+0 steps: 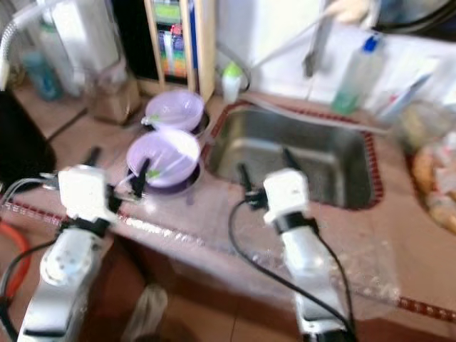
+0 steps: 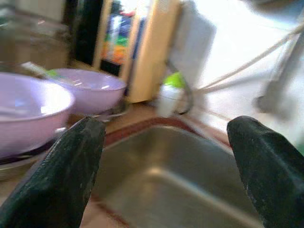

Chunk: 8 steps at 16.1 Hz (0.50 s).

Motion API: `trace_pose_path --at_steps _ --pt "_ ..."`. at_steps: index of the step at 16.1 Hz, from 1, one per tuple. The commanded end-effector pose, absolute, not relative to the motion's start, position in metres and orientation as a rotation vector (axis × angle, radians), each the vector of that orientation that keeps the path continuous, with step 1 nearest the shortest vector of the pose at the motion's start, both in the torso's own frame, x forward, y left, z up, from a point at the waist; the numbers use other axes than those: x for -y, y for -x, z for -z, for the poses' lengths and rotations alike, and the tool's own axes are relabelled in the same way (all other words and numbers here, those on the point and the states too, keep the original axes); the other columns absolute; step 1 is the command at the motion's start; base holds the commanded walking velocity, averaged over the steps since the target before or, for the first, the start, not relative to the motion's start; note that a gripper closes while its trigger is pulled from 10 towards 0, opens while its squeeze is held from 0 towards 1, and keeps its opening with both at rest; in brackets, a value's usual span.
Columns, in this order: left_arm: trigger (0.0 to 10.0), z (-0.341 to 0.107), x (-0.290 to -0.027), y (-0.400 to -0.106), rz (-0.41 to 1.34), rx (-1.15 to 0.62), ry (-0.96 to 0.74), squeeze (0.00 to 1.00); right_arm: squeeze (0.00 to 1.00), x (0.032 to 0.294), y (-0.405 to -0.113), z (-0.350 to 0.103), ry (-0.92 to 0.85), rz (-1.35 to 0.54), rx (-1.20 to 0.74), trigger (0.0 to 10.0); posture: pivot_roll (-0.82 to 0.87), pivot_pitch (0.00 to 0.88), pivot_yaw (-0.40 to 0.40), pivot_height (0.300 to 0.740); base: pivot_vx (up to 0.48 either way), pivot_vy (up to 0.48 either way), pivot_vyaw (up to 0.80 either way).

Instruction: Kitchen organization

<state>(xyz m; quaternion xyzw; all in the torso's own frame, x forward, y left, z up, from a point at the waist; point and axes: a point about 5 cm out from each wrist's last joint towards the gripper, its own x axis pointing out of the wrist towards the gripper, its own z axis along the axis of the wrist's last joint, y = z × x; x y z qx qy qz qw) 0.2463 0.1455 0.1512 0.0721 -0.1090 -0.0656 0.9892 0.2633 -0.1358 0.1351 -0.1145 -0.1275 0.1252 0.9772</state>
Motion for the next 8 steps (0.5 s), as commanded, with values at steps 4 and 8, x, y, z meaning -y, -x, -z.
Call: trace_pose_path --at_steps 4,8 --pt "10.0 -0.151 -0.144 -0.241 0.131 0.223 -0.154 0.00 0.00 0.140 -0.262 -0.134 0.234 -0.248 0.245 10.0 0.03 0.000 -0.004 0.740 0.000 0.000 0.00" --pt "10.0 -0.145 -0.131 -0.237 0.244 0.224 -0.082 0.00 0.00 0.137 -0.264 -0.133 0.226 -0.276 0.230 10.0 0.02 0.000 -0.016 0.740 0.000 0.000 0.00"
